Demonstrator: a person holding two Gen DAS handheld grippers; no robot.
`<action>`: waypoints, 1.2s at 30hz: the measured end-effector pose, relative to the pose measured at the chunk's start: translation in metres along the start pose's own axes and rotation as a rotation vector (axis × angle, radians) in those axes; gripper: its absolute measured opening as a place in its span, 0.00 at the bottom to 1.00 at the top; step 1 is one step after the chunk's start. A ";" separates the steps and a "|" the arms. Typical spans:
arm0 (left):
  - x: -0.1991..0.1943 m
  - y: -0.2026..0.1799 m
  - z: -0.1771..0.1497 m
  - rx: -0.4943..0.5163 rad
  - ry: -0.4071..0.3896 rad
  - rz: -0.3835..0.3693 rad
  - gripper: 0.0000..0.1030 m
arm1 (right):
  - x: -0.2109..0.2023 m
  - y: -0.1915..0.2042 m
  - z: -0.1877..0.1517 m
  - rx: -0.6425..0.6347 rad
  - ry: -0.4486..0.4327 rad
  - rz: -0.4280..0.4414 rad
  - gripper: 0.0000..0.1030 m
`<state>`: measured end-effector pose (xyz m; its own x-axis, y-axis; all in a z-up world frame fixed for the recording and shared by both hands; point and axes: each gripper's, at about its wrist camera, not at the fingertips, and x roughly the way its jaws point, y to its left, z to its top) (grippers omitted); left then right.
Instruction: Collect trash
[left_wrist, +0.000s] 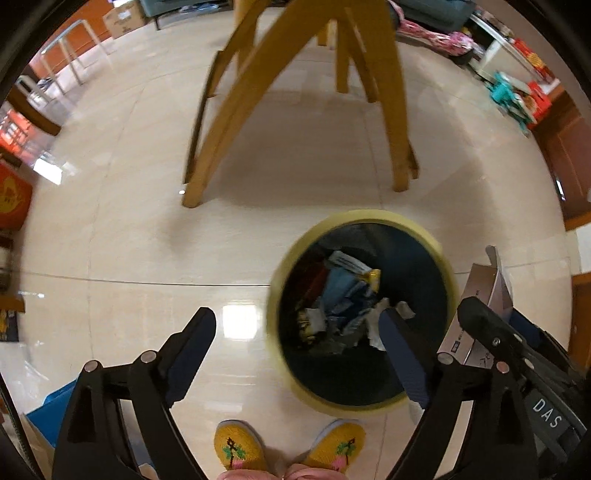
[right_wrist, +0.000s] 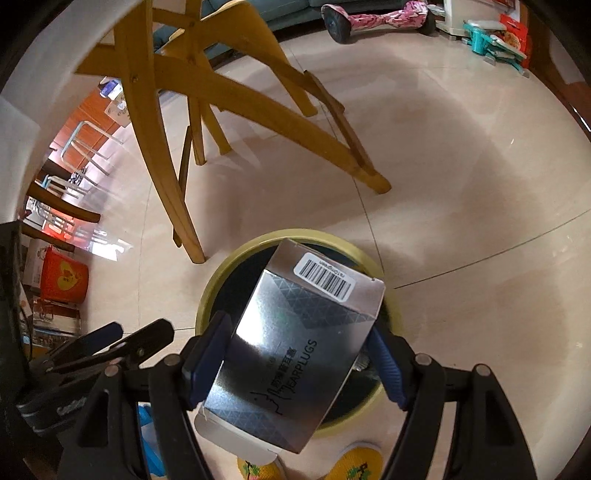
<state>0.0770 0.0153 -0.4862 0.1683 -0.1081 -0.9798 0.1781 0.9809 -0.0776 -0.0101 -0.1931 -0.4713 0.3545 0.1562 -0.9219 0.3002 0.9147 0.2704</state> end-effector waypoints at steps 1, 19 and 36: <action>0.000 0.004 -0.002 -0.005 -0.003 0.008 0.87 | 0.002 0.001 0.001 -0.004 0.004 0.006 0.72; -0.018 0.041 -0.005 -0.112 -0.064 0.046 0.94 | -0.003 0.022 0.010 -0.056 -0.049 0.016 0.85; -0.132 0.025 0.016 -0.113 -0.121 0.022 0.94 | -0.116 0.044 0.046 -0.031 -0.126 0.040 0.85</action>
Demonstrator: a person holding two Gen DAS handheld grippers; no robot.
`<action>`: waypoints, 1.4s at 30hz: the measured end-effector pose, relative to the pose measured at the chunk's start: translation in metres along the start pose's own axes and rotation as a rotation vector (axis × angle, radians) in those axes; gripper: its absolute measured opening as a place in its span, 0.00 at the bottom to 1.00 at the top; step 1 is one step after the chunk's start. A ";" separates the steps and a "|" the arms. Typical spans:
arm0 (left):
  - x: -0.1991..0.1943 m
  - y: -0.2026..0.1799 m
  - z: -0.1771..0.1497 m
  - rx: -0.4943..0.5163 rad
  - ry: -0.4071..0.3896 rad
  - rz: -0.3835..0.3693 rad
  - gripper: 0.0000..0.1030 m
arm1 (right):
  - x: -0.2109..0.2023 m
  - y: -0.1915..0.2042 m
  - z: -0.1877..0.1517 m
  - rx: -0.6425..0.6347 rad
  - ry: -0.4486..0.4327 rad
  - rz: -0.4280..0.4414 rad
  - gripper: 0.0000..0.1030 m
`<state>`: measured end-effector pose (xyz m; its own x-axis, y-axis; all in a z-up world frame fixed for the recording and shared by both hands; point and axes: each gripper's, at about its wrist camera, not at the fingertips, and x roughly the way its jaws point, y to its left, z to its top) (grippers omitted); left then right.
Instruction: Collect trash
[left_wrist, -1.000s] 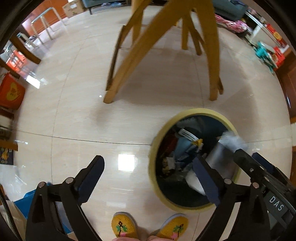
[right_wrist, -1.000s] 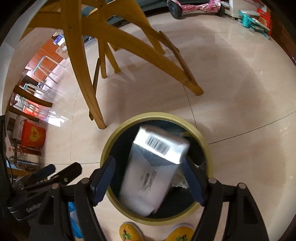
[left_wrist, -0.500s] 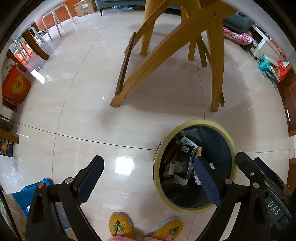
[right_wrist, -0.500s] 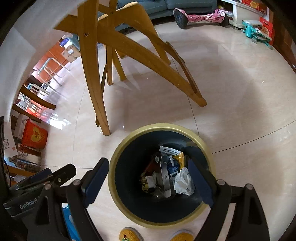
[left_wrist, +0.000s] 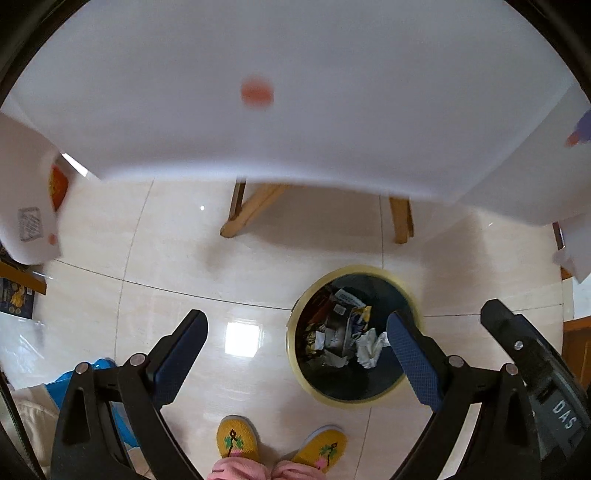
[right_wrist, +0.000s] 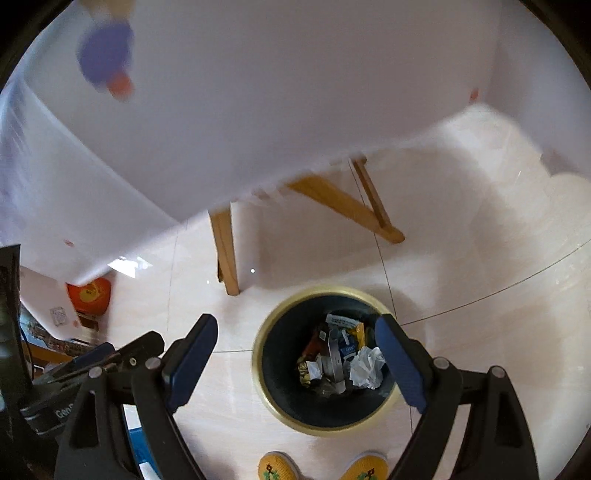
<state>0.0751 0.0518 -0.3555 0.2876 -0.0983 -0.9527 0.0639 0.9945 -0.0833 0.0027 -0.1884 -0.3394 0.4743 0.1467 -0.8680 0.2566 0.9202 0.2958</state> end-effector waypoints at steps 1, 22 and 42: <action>-0.011 -0.001 0.004 -0.002 -0.004 -0.003 0.94 | -0.009 0.002 0.004 -0.001 -0.007 0.002 0.85; -0.229 -0.038 0.052 0.014 -0.163 0.006 0.94 | -0.201 0.062 0.097 -0.154 -0.083 0.019 0.85; -0.319 -0.049 0.068 -0.001 -0.253 0.027 0.94 | -0.268 0.089 0.122 -0.167 -0.109 -0.024 0.85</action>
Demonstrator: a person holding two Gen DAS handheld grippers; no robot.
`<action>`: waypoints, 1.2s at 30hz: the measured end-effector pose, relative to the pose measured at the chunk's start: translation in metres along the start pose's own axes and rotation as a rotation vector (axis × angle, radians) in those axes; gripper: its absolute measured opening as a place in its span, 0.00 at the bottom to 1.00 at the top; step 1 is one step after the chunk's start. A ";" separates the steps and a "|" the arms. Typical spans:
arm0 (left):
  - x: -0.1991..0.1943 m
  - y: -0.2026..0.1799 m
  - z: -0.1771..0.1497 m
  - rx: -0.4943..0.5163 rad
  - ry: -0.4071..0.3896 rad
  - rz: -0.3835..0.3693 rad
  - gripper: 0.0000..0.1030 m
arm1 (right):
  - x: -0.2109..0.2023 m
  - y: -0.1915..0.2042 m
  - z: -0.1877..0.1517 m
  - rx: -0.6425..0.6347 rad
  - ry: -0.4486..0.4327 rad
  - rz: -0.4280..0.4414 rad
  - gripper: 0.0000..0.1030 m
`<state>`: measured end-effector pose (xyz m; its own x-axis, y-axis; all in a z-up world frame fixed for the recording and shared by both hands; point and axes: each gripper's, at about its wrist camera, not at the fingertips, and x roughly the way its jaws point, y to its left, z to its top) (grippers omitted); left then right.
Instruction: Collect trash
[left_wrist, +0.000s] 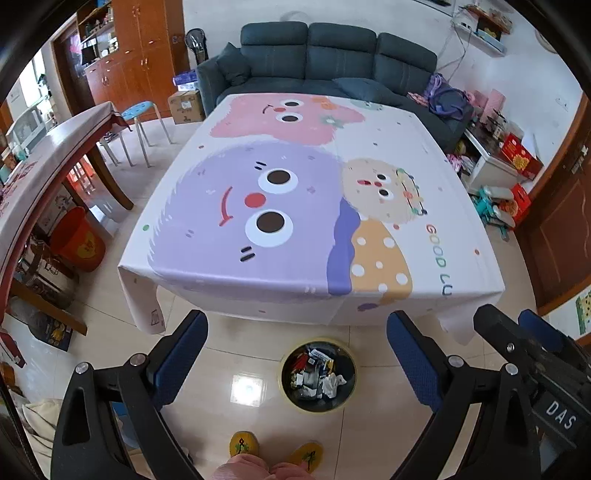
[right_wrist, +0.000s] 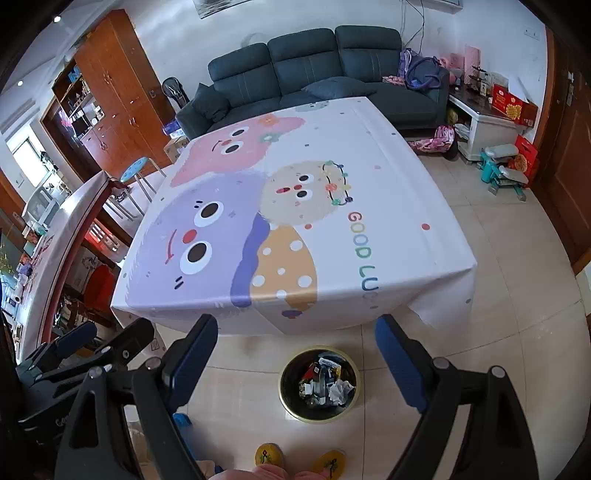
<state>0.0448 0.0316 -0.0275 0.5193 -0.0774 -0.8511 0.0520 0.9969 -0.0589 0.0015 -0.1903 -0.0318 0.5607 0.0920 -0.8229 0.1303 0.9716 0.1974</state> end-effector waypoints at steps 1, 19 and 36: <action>-0.001 0.001 0.001 -0.004 -0.005 0.003 0.94 | -0.002 0.001 0.001 -0.001 -0.004 0.005 0.85; -0.012 0.004 0.012 0.003 -0.026 -0.009 0.94 | -0.012 0.009 0.013 -0.006 -0.058 0.010 0.85; -0.012 -0.004 0.029 0.015 -0.064 -0.014 0.94 | -0.017 0.012 0.025 -0.019 -0.107 0.014 0.85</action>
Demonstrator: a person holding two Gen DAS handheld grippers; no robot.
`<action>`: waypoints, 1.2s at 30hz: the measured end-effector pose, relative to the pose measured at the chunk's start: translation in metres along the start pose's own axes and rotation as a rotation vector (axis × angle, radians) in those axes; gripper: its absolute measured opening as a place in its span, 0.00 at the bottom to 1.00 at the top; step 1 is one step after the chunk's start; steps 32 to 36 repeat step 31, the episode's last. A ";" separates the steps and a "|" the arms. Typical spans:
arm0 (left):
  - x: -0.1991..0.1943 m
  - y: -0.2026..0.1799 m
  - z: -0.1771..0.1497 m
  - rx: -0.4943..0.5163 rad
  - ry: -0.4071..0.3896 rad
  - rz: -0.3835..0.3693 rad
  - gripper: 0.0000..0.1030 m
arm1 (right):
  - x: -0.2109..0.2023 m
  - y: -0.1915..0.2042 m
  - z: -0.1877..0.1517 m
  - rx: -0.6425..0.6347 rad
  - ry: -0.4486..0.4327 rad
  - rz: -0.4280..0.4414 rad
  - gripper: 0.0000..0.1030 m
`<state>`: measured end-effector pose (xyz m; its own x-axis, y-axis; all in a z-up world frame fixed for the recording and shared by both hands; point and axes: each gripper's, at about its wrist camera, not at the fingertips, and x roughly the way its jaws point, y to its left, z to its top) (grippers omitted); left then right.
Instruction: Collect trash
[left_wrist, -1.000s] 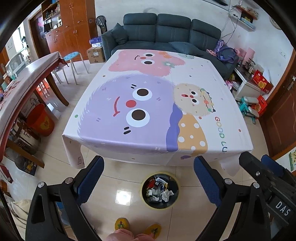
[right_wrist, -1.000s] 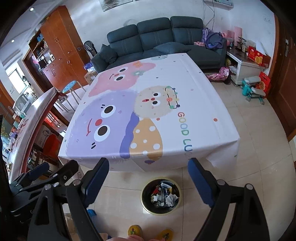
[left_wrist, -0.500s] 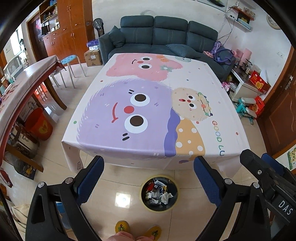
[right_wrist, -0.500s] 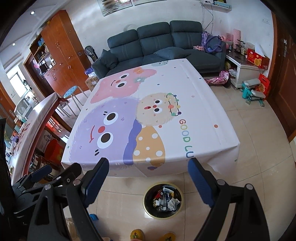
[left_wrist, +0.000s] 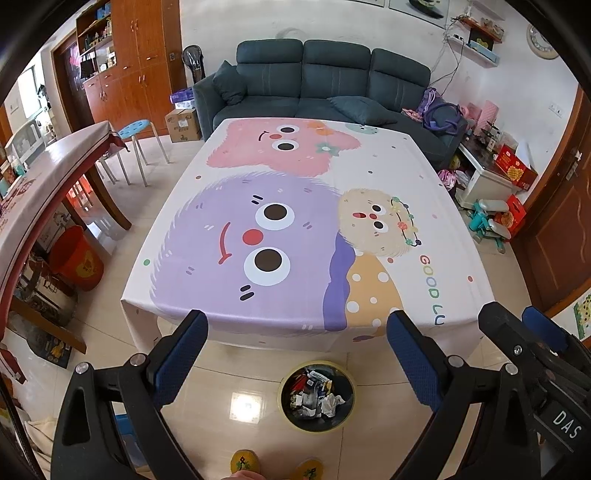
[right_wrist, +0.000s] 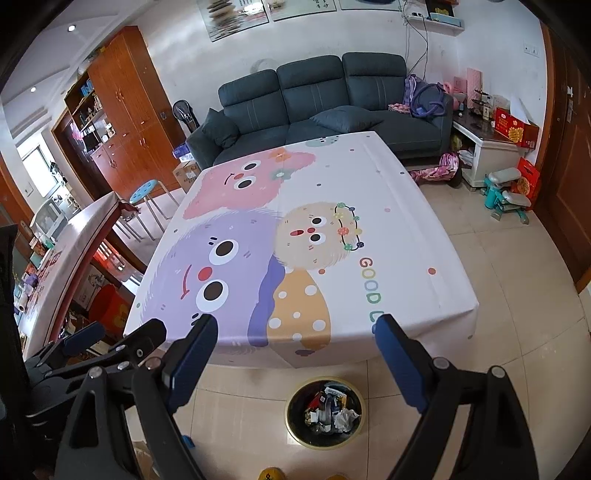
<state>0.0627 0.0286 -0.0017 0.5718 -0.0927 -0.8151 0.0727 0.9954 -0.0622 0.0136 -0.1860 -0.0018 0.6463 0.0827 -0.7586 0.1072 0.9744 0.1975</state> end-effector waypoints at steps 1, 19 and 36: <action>0.001 0.000 0.000 0.000 0.001 0.000 0.94 | 0.000 0.000 0.000 0.000 0.001 0.000 0.85; -0.006 -0.006 -0.004 0.008 -0.005 -0.008 0.93 | -0.002 -0.002 0.001 0.001 -0.001 -0.002 0.85; -0.009 -0.008 -0.008 0.009 -0.001 -0.008 0.93 | -0.003 -0.003 0.000 -0.001 -0.008 -0.004 0.85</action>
